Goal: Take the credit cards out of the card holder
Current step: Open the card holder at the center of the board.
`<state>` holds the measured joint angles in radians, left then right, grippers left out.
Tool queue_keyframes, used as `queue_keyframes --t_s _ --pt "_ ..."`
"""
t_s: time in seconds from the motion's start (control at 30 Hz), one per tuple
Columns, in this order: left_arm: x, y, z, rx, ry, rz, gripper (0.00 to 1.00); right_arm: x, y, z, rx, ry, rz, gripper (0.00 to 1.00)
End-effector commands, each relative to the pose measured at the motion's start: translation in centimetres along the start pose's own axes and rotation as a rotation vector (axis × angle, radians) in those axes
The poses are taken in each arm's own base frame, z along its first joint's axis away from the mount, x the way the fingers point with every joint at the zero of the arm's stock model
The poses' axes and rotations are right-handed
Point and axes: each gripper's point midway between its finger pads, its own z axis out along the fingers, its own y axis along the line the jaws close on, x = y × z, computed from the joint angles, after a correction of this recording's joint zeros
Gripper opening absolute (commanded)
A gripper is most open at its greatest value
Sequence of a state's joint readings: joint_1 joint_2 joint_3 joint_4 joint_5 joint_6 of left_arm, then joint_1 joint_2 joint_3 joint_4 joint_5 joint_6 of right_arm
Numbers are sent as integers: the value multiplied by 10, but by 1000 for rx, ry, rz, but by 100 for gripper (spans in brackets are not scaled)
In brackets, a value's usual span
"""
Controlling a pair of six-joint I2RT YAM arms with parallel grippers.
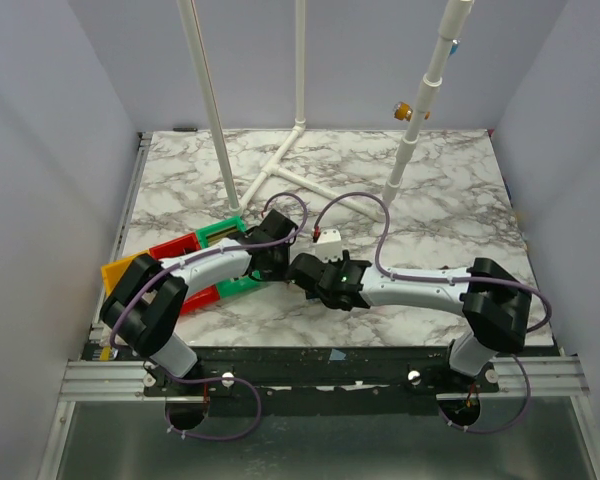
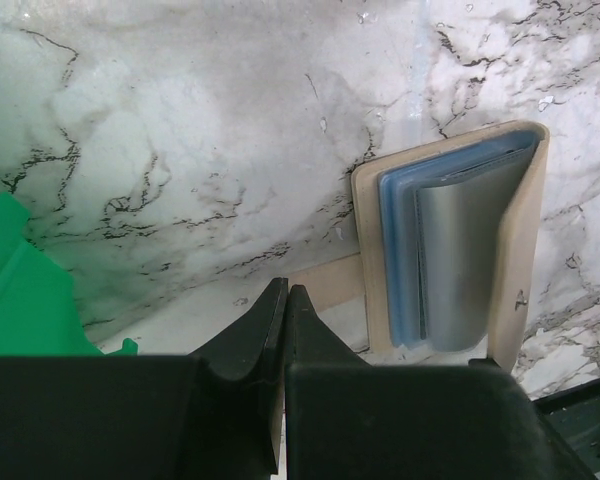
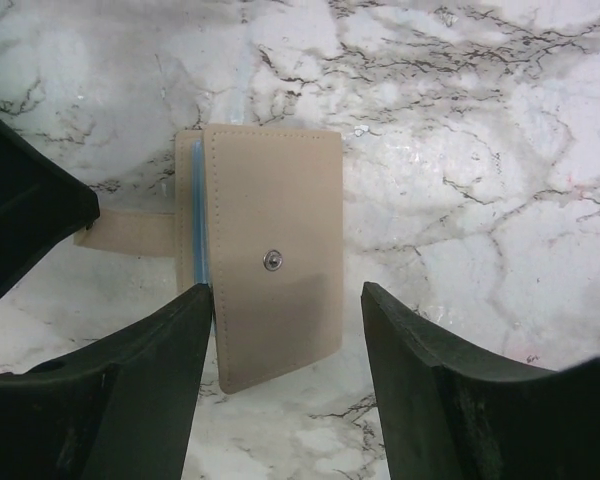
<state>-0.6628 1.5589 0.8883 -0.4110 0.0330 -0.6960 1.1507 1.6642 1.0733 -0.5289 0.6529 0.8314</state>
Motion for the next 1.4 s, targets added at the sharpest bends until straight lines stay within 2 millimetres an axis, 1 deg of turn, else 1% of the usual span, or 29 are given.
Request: queue_keyframes --t_s 0.0,0.2,0.23,0.5,0.63,0.73,0.8,0.83,0.9,1.0,1.03,1.1,1.23,1.37 --pt "-10 -1 1 -11 -18 14 0 -1 -20 -6 67 -30 7 61" --pt "-11 -2 0 -12 -18 19 0 3 -31 -9 96 -27 20 47" --pt "-11 -1 0 -13 -18 18 0 3 -34 -10 101 -27 23 46" --pt "-14 -4 1 -9 -17 26 0 13 -59 -16 154 -28 46 41" --pt "-19 -7 -1 -6 -23 33 0 20 -67 -16 172 -21 61 38" --pt "-21 -9 -2 -5 -27 40 0 25 -72 -13 185 -19 66 37" --pt "-23 -10 -3 -5 -26 43 0 29 -73 -10 187 -11 74 34" --pt "-24 -10 -3 -5 -26 45 3 32 -74 -9 187 -4 76 34" --pt "-26 -12 -5 0 -34 46 9 36 -76 -5 187 7 81 34" --pt "-30 -16 -9 14 -44 52 17 42 -80 0 188 23 94 41" --pt "-31 -17 -10 17 -47 54 19 44 -81 3 184 28 102 45" --pt "-34 -20 -14 27 -55 55 22 47 -82 8 178 41 114 49" --pt "-40 -25 -25 42 -77 66 30 51 -81 16 155 67 139 52" --pt "-44 -30 -36 63 -97 67 32 55 -80 24 131 98 160 52"
